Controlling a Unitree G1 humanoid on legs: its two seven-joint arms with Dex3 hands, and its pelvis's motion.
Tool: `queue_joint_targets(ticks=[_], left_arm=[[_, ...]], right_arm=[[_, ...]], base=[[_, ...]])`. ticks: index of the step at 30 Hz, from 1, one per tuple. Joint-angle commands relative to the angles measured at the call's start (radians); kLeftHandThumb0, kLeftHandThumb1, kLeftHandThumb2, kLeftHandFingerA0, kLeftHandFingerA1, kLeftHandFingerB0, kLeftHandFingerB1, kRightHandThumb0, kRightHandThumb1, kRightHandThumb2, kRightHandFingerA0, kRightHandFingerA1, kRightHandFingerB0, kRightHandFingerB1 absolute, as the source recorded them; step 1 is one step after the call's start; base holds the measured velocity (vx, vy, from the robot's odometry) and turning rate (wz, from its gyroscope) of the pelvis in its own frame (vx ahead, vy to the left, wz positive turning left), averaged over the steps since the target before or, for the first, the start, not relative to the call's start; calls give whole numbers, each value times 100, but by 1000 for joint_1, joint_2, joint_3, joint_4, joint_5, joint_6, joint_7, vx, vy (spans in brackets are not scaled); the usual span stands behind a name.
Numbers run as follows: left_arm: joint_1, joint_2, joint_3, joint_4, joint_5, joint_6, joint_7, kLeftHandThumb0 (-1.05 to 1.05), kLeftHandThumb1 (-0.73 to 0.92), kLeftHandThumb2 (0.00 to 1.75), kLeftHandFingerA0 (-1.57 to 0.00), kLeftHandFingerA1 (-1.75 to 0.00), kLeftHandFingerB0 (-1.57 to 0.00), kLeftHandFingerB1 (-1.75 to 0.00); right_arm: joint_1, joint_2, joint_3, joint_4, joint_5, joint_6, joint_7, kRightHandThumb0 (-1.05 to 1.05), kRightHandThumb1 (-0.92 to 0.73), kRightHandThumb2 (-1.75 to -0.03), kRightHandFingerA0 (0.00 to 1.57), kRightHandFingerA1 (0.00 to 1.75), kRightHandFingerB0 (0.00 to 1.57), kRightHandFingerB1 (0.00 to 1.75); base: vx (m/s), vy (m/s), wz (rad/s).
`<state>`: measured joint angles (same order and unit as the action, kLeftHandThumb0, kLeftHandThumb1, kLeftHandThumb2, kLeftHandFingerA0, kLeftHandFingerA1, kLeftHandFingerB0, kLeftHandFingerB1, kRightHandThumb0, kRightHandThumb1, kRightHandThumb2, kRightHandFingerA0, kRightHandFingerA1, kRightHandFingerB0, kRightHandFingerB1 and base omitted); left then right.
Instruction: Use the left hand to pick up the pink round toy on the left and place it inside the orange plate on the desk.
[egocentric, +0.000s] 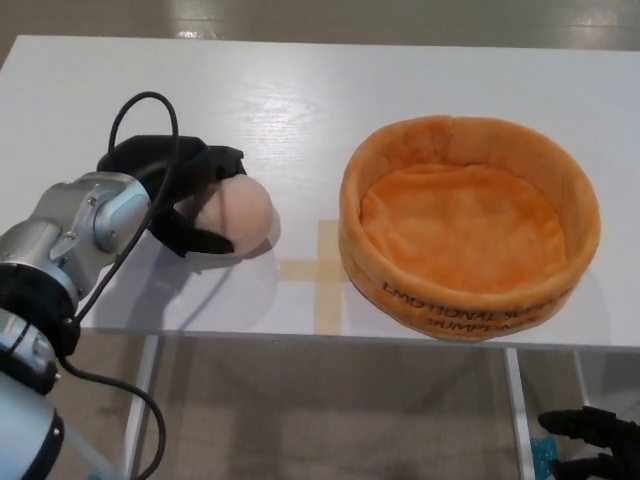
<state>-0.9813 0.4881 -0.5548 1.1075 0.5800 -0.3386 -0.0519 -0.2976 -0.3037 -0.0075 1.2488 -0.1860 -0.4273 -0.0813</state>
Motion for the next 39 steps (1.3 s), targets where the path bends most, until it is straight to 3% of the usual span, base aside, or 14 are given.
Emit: queue_joint_targets(ticks=[1, 10, 15, 16, 19, 20, 21, 22, 23, 25, 31, 34, 35, 39], left_arm=[[-3, 3, -1, 3, 41, -33, 48, -36, 88, 67, -65, -149, -65, -117], [-13, 4, 38, -17, 24, -30, 51, -34, 84, 65, -62, -162, -53, -124], [-27, 30, 101, -55, 15, -80, 106, -35, 81, 66, -64, -159, -62, -113], [-36, 33, 120, -70, 3, -82, 104, -38, 84, 66, -66, -165, -76, -67], [-56, 35, 170, -112, -21, -88, 95, -38, 82, 67, -76, -167, -65, -48], [-64, 34, 180, -125, -21, -92, 99, -39, 82, 64, -73, -175, -61, -122], [-78, 33, 193, -161, -18, -91, 96, -38, 82, 63, -72, -174, -73, -75], [-83, 33, 197, -180, -16, -88, 91, -38, 82, 63, -72, -174, -73, -75], [-94, 24, 207, -219, -20, -78, 71, -39, 80, 64, -72, -172, -62, -127], [-103, 6, 219, -264, -26, -70, 56, -37, 80, 64, -75, -173, -63, -139], [-123, -45, 202, -349, 14, -69, 79, -39, 78, 66, -74, -167, -74, -116], [-138, -84, 194, -376, 18, -48, 72, -37, 78, 64, -73, -170, -64, -132], [-144, -103, 188, -380, 10, -48, 50, -36, 77, 64, -77, -172, -75, -112], [-152, -183, 152, -394, 12, -35, 8, -37, 78, 64, -72, -168, -64, -132]], right_arm=[[-3, -10, 4, 1, -3, 1, 2, -11, -68, -59, 68, 67, 63, 50], [1, -11, 3, -1, -2, -5, 3, -10, -68, -59, 67, 64, 63, 49], [0, -9, -1, 1, 2, -6, 6, -10, -68, -59, 67, 65, 62, 50], [-1, -11, 2, 0, -1, -3, 4, -12, -68, -59, 70, 67, 63, 49], [-5, -14, 2, 0, 0, 2, 7, -11, -68, -59, 68, 66, 62, 49], [-5, -14, 2, 1, -1, 2, 4, -11, -68, -59, 69, 65, 63, 49], [-5, -13, 2, 1, -1, 1, 3, -11, -68, -59, 68, 65, 63, 49], [-5, -13, 1, 1, -1, 1, 3, -11, -68, -59, 68, 65, 63, 49], [-5, -12, 0, 0, 2, 2, 6, -11, -68, -59, 67, 64, 63, 49], [-7, -11, 0, 0, 2, 4, 8, -11, -68, -59, 67, 64, 63, 49], [-6, -10, -1, -4, 4, -2, 11, -11, -68, -59, 66, 64, 62, 49], [-7, -13, 0, -3, 3, -3, 11, -11, -68, -59, 67, 63, 62, 49], [-8, -13, 2, -3, 0, -4, 9, -11, -68, -59, 68, 65, 62, 49], [-18, -8, 2, -3, 1, 1, 9, -10, -68, -59, 67, 64, 62, 49]], base=[[0, 0, 0], [0, 0, 0], [0, 0, 0], [0, 0, 0], [0, 0, 0], [0, 0, 0], [0, 0, 0], [0, 0, 0], [0, 0, 0], [0, 0, 0], [0, 0, 0], [0, 0, 0], [0, 0, 0], [0, 0, 0]])
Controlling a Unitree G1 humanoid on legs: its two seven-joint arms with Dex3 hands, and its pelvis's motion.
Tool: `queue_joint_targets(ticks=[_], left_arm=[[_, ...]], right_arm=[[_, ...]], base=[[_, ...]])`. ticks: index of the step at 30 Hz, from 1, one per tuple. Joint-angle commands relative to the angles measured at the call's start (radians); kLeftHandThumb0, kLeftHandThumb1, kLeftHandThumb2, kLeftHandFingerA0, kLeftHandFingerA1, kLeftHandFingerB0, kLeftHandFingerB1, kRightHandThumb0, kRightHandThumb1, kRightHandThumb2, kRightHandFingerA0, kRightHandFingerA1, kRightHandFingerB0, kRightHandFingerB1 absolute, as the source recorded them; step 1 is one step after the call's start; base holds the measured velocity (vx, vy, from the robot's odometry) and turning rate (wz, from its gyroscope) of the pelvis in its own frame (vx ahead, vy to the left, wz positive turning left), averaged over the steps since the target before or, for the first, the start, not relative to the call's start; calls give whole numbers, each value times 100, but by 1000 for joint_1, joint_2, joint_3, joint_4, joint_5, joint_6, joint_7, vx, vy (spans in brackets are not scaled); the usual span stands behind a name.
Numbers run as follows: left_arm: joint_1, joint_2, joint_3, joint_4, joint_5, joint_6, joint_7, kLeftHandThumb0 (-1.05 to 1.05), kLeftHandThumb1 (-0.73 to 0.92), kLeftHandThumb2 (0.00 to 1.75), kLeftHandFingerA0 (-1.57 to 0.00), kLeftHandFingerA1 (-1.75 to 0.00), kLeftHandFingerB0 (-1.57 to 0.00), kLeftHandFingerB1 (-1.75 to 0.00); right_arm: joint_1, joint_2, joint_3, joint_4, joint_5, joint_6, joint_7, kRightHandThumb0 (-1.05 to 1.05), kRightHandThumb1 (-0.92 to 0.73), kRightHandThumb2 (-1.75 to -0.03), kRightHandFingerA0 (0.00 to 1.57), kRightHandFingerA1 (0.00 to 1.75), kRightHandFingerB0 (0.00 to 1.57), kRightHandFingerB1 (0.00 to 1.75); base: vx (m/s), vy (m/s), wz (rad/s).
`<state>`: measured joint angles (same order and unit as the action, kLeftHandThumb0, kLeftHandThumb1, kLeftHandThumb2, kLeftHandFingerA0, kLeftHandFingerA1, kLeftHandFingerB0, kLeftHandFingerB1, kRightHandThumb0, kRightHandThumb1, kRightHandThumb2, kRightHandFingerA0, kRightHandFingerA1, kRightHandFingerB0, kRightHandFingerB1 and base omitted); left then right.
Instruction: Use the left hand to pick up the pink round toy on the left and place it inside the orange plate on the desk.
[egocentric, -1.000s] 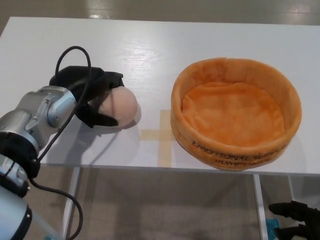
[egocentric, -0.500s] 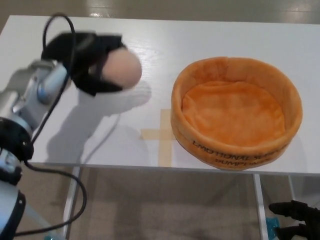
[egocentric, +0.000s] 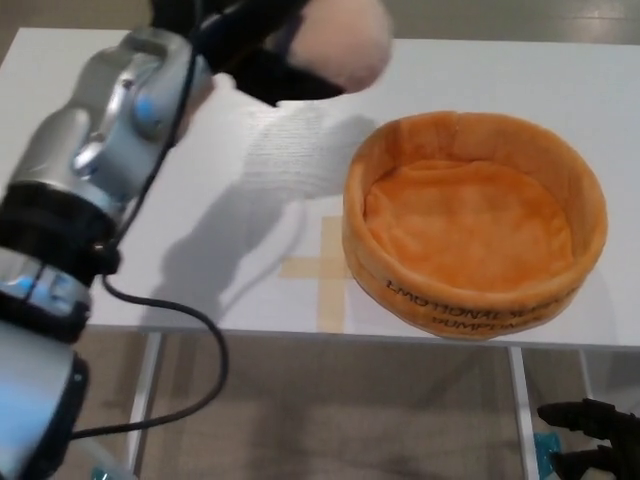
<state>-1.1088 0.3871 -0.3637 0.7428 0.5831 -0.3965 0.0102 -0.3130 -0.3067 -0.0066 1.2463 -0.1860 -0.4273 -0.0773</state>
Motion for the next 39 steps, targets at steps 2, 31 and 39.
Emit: queue_joint_targets(ticks=[2, 31, 39], left_arm=[[-25, -113, -51, -34, 9, 35, -63, -36, 74, 67, -81, -164, -90, -59], [-52, -301, -173, 128, 42, 246, -305, -86, 43, 60, 0, 0, 0, -11], [-46, -303, -167, 80, 30, 300, -335, -90, 40, 63, 0, 0, 0, -8]], right_arm=[[-5, -4, 2, -1, 0, -1, 4, -10, -68, -59, 67, 63, 62, 50], [-49, -10, 13, -3, -4, 10, 17, -13, -68, -59, 66, 63, 61, 49], [-53, -12, 20, 2, -7, 17, 11, -12, -67, -59, 65, 61, 61, 48]], base=[[0, 0, 0], [0, 0, 0], [0, 0, 0]])
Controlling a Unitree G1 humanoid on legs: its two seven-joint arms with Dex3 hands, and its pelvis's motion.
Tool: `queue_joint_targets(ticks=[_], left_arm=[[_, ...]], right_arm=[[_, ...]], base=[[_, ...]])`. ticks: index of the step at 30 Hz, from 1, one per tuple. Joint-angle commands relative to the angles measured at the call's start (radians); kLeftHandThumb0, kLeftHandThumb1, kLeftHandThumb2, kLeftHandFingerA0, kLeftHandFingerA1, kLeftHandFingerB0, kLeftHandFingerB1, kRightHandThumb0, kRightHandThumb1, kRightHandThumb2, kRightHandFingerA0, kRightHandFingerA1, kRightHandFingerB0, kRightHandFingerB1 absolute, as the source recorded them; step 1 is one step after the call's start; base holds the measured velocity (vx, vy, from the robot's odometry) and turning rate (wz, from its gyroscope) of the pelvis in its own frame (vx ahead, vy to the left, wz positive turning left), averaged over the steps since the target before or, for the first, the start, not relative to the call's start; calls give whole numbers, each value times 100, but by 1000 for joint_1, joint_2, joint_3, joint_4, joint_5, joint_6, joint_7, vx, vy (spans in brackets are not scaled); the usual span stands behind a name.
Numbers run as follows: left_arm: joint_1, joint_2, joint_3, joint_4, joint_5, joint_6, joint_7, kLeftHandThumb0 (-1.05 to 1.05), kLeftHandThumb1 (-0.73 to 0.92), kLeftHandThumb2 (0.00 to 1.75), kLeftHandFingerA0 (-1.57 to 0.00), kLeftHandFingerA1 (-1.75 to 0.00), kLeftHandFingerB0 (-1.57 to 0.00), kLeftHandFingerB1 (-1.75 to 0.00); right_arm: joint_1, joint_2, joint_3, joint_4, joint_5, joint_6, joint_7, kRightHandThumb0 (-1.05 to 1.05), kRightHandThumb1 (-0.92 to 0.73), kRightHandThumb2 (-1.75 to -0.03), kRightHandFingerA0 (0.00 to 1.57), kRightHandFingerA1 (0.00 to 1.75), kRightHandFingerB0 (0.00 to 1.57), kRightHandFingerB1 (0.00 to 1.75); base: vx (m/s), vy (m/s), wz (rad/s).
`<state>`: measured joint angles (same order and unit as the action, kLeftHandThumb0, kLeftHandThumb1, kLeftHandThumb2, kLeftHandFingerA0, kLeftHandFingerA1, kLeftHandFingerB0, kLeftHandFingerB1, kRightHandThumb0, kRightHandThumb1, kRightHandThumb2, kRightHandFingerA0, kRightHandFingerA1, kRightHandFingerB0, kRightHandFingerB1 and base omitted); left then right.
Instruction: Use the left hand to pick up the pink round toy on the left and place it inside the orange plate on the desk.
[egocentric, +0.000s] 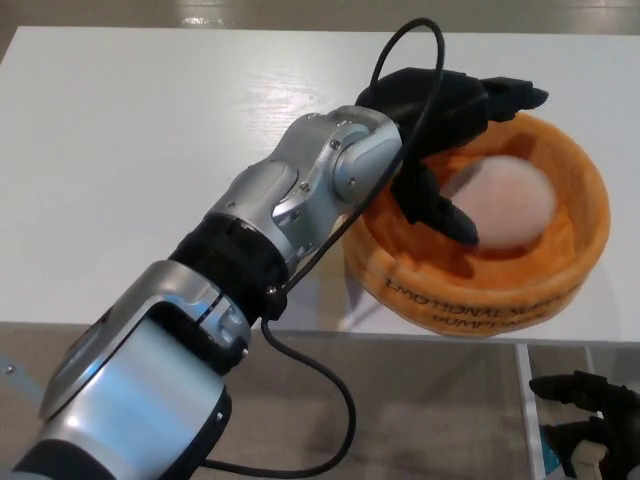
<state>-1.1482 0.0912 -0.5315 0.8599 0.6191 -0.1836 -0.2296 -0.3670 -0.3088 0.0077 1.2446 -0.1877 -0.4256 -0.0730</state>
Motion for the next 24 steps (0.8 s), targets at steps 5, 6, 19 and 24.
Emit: queue_joint_targets(ticks=[5, 6, 19, 24], left_arm=[[-6, -4, 4, -64, -10, 113, -126, -89, 40, 63, 0, 0, 0, -4], [-7, -3, 3, -68, -10, 117, -132, -89, 40, 63, 0, 0, 0, -4], [16, 111, 100, -322, -67, 109, -214, -88, 41, 61, 0, 0, 0, -8], [74, 217, 198, -547, -127, 72, -248, -71, 41, 82, 0, 0, 0, -8]], right_arm=[[4, -10, 8, 0, -4, 10, 6, -11, -68, -59, 67, 63, 61, 48], [5, -10, 7, 0, -3, 8, 7, -11, -68, -59, 67, 63, 61, 48], [6, -8, 14, -2, -7, 5, -3, -12, -67, -59, 70, 67, 62, 48], [5, -12, 9, -2, 0, 9, 5, -11, -67, -59, 67, 62, 61, 48]], base=[[0, 0, 0], [0, 0, 0], [0, 0, 0], [0, 0, 0]])
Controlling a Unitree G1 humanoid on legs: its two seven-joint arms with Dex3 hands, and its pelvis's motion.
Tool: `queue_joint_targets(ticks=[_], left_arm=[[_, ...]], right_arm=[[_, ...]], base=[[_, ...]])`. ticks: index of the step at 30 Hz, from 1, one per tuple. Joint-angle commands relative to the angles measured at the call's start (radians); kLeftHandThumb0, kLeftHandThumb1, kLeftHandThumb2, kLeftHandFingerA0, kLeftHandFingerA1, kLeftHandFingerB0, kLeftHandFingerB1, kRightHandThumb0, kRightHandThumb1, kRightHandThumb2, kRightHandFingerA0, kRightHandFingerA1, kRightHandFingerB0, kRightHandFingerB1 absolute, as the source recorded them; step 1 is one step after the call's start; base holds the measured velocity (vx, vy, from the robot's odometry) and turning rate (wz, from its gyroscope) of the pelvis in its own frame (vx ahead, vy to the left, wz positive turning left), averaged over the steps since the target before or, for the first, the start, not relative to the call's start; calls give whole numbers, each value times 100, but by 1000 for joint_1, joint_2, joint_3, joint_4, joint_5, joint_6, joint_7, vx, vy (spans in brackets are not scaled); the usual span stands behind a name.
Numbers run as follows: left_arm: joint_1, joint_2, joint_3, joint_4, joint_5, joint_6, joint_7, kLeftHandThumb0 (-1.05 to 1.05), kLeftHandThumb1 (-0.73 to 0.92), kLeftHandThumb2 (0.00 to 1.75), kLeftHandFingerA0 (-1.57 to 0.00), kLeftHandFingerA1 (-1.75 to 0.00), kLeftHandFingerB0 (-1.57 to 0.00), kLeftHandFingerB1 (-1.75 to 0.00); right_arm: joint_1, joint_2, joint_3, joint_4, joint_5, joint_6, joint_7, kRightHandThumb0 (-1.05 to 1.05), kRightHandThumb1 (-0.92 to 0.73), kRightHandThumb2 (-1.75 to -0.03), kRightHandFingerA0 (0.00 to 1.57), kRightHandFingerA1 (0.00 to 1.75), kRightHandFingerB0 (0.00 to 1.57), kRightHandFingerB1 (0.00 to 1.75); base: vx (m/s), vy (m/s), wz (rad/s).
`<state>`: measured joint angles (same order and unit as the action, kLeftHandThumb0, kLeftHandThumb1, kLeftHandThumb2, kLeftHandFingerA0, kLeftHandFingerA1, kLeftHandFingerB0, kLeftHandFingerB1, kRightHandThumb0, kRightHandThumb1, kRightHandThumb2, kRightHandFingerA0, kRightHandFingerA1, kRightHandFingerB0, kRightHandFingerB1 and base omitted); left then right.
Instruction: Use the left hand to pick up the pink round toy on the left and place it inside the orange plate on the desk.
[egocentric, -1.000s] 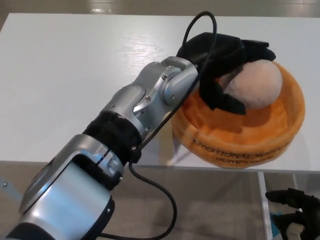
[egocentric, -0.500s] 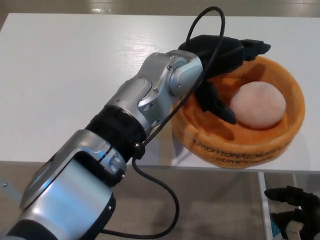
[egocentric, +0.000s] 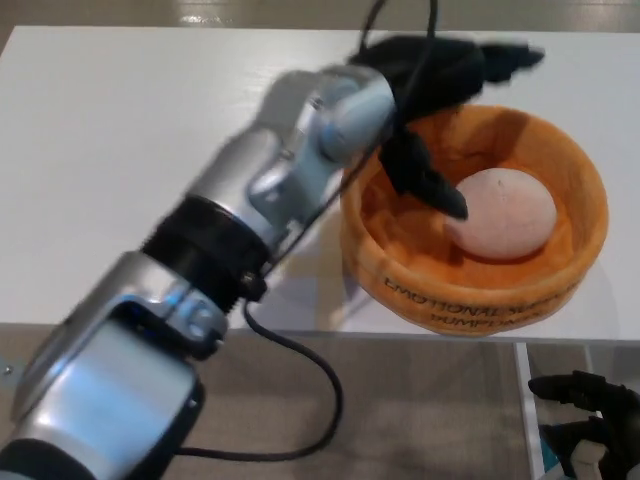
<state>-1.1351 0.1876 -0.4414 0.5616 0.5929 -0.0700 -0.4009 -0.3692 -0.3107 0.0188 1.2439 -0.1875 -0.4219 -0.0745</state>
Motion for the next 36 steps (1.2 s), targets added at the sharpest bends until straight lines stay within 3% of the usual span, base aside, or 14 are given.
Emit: queue_joint_targets(ticks=[1, 4, 5, 6, 7, 11, 12, 13, 14, 19, 22, 23, 28, 36], left_arm=[[89, 155, 147, -325, -136, -47, -98, -72, 45, 56, 0, -11, 0, -25], [140, 211, 210, -460, -201, -30, -156, -61, 37, 78, 0, -14, 0, -25], [184, 234, 261, -526, -275, -42, -179, -24, 44, 92, -1, -49, 0, -47], [217, 250, 298, -575, -329, -51, -194, -24, 44, 92, -1, -49, 0, -47], [272, 278, 361, -630, -422, -100, -209, -12, 46, 90, -18, -51, -19, -49], [345, 309, 434, -707, -532, -150, -230, -12, 46, 90, -18, -51, -19, -49], [379, 331, 476, -763, -575, -131, -251, -22, 75, 71, -39, -44, -45, -38], [405, 348, 508, -805, -608, -117, -267, -22, 75, 71, -39, -44, -45, -38], [466, 378, 594, -882, -693, -94, -300, -1, 66, 82, -60, -45, -68, -44], [637, 447, 816, -1062, -1001, 39, -424, -11, 69, 79, -68, -49, -75, -48], [656, 456, 830, -1080, -1031, 56, -430, -11, 69, 79, -68, -49, -75, -48], [697, 468, 864, -1105, -1087, 97, -451, -25, 78, 63, -73, -52, -75, -49], [896, 517, 990, -1189, -1350, 212, -582, -24, 76, 61, -75, -56, -73, -55], [1176, 449, 921, -1190, -1337, 114, -676, -24, 79, 69, -94, -68, -87, -68]], right_arm=[[6, -12, -3, 1, 1, 5, 9, -12, -67, -59, 67, 63, 61, 48], [6, -14, -4, 5, 2, 3, 12, -11, -67, -59, 67, 63, 61, 48], [8, -14, -6, 6, 4, 2, 13, -10, -67, -59, 66, 62, 62, 49], [9, -15, -8, 7, 6, 1, 15, -10, -67, -59, 66, 62, 62, 49], [9, -14, -7, 6, 5, 2, 14, -10, -67, -59, 64, 60, 61, 49], [13, -15, -7, 6, 5, 0, 13, -10, -67, -59, 64, 60, 61, 49], [15, -16, -9, 5, 7, -3, 13, -10, -67, -59, 66, 63, 62, 50], [16, -16, -11, 4, 8, -4, 13, -10, -67, -59, 66, 63, 62, 50], [14, -17, -13, 6, 10, -2, 14, -10, -67, -59, 66, 62, 62, 49], [7, -18, -12, 8, 9, 12, 16, -10, -68, -59, 64, 59, 61, 48], [9, -18, -12, 9, 9, 12, 17, -10, -68, -59, 64, 59, 61, 48], [8, -16, -13, 10, 11, 12, 16, -10, -68, -59, 64, 61, 61, 49], [12, -15, -14, 12, 13, 16, 17, -12, -68, -59, 64, 60, 61, 48], [28, -14, -14, 15, 12, 10, 12, -11, -68, -59, 65, 61, 62, 49]], base=[[0, 0, 0], [0, 0, 0], [0, 0, 0], [0, 0, 0], [0, 0, 0], [0, 0, 0], [0, 0, 0], [0, 0, 0], [0, 0, 0], [0, 0, 0], [0, 0, 0], [0, 0, 0], [0, 0, 0], [0, 0, 0]])
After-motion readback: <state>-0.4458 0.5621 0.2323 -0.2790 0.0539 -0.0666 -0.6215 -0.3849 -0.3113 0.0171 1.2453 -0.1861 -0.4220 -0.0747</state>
